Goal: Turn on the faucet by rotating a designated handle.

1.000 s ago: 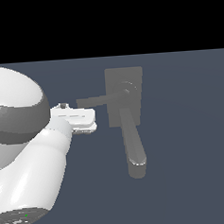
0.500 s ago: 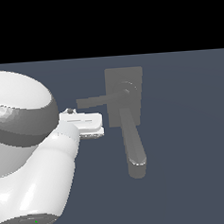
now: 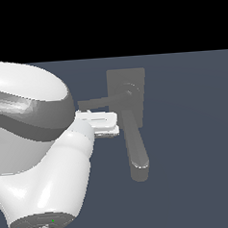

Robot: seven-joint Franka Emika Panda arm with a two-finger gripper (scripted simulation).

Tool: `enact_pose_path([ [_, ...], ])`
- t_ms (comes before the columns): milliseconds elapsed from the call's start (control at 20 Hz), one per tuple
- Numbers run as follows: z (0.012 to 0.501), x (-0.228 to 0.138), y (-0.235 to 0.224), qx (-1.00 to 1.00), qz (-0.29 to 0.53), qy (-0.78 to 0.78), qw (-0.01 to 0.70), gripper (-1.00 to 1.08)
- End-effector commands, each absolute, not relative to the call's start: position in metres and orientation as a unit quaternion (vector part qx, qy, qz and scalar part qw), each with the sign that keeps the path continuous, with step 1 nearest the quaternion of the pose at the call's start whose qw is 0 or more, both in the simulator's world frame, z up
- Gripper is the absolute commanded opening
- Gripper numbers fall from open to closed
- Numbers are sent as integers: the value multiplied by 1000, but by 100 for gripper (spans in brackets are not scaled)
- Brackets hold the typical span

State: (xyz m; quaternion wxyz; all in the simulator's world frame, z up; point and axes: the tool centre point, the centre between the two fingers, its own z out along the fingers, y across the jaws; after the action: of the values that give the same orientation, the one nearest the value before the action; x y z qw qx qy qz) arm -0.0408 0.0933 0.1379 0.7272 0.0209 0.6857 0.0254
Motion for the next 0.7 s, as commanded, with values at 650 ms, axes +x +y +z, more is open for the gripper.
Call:
enact_pose_path([
  [650,120,-45,81,6,7,707,707,-100],
])
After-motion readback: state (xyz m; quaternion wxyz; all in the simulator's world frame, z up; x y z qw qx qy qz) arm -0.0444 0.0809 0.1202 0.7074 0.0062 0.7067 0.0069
